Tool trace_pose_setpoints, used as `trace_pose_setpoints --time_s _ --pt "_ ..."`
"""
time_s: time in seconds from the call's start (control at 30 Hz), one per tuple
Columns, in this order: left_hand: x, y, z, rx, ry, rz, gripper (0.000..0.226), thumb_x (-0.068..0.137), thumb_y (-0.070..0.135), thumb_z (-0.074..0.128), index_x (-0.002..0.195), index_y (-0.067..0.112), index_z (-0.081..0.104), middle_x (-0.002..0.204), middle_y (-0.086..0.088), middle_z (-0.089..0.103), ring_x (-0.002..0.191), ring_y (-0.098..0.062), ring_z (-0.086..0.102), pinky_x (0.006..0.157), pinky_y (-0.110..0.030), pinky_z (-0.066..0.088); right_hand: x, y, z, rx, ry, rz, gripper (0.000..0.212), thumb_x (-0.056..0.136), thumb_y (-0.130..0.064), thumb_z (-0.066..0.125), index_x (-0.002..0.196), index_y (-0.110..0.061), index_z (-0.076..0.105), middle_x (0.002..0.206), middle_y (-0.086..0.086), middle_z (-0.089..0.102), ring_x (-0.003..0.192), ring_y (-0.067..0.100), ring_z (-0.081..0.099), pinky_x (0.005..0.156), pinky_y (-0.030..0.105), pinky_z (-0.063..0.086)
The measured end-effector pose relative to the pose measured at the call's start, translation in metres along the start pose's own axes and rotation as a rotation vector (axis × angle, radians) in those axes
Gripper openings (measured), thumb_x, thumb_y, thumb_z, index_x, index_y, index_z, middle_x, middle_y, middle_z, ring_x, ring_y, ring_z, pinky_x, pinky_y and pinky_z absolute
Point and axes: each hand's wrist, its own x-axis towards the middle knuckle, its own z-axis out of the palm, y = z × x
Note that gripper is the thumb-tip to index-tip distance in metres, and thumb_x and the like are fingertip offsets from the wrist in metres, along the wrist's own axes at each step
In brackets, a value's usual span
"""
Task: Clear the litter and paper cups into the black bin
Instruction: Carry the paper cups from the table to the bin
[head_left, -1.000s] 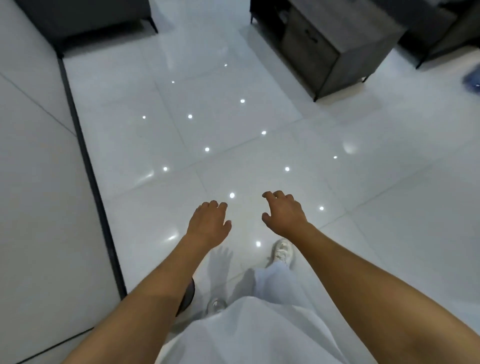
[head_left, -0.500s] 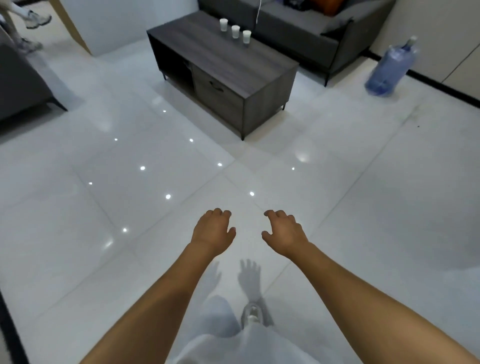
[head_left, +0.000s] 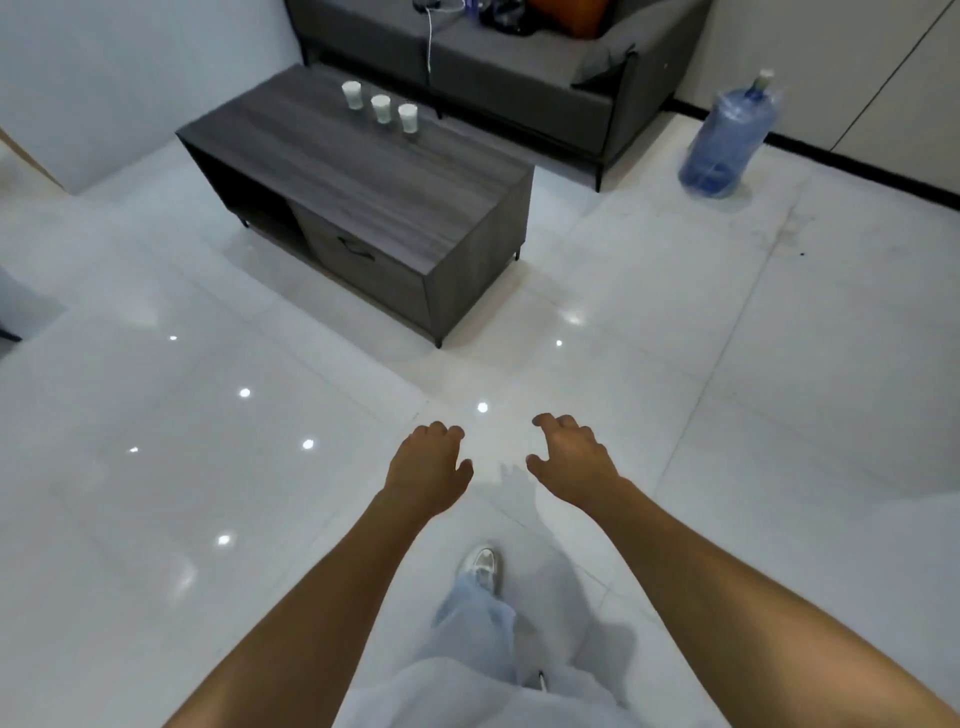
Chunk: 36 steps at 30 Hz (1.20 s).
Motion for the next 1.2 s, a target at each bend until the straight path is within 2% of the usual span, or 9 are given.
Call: trace_pose_setpoints --time_s 0.2,0.43,0.8,0.93,1.1,1.2 --pt "0.133 0.017 -0.061 0.003 0.012 0.068 0.045 0.094 0.035 0.049 0.133 0.014 0.047 0.126 -0.007 0.054 0.116 -0.024 0.048 0.091 -0.032 0.042 0.102 0.011 -0.07 0.057 0.015 0.058 0.054 0.094 -0.034 0.052 0.143 -0.02 0.034 0.136 0.009 0.042 0.12 0.031 0.045 0.094 0.04 0.042" --pt "0.291 0.07 -0.102 0.001 0.004 0.121 0.045 0.094 0.036 0.051 0.134 0.015 0.047 0.132 -0.006 0.054 0.12 -0.024 0.049 0.099 -0.035 0.043 0.228 0.068 -0.151 0.09 0.021 0.137 0.055 0.093 -0.032 0.053 0.143 -0.02 0.034 0.136 0.01 0.041 0.12 0.031 0.045 0.094 0.04 0.044" --pt "0.543 0.176 -0.174 -0.02 -0.031 0.043 0.047 0.095 0.037 0.048 0.137 0.016 0.044 0.133 -0.006 0.051 0.121 -0.024 0.047 0.097 -0.036 0.043 0.454 0.167 -0.316 0.053 0.03 0.09 0.054 0.093 -0.034 0.053 0.142 -0.02 0.035 0.136 0.008 0.042 0.119 0.03 0.046 0.091 0.039 0.044" --pt "0.613 0.194 -0.197 -0.031 -0.054 -0.004 0.048 0.095 0.036 0.047 0.138 0.015 0.043 0.134 -0.006 0.049 0.123 -0.025 0.045 0.1 -0.035 0.041 0.522 0.185 -0.359 0.032 -0.018 0.067 0.055 0.093 -0.034 0.053 0.143 -0.02 0.034 0.137 0.009 0.041 0.12 0.03 0.045 0.093 0.04 0.044" --pt "0.723 0.202 -0.225 -0.024 -0.071 -0.016 0.042 0.093 0.033 0.047 0.13 0.013 0.049 0.129 -0.009 0.051 0.12 -0.028 0.045 0.099 -0.038 0.042 0.632 0.196 -0.411 0.002 -0.015 0.023 0.056 0.093 -0.033 0.053 0.144 -0.02 0.033 0.138 0.01 0.041 0.121 0.031 0.045 0.094 0.041 0.044" --pt "0.794 0.205 -0.248 -0.053 -0.072 -0.028 0.045 0.093 0.032 0.048 0.135 0.014 0.046 0.132 -0.009 0.05 0.124 -0.027 0.042 0.1 -0.039 0.041 0.7 0.198 -0.444 -0.01 -0.019 0.002 0.056 0.093 -0.033 0.052 0.144 -0.019 0.033 0.139 0.01 0.04 0.122 0.03 0.044 0.095 0.041 0.043"
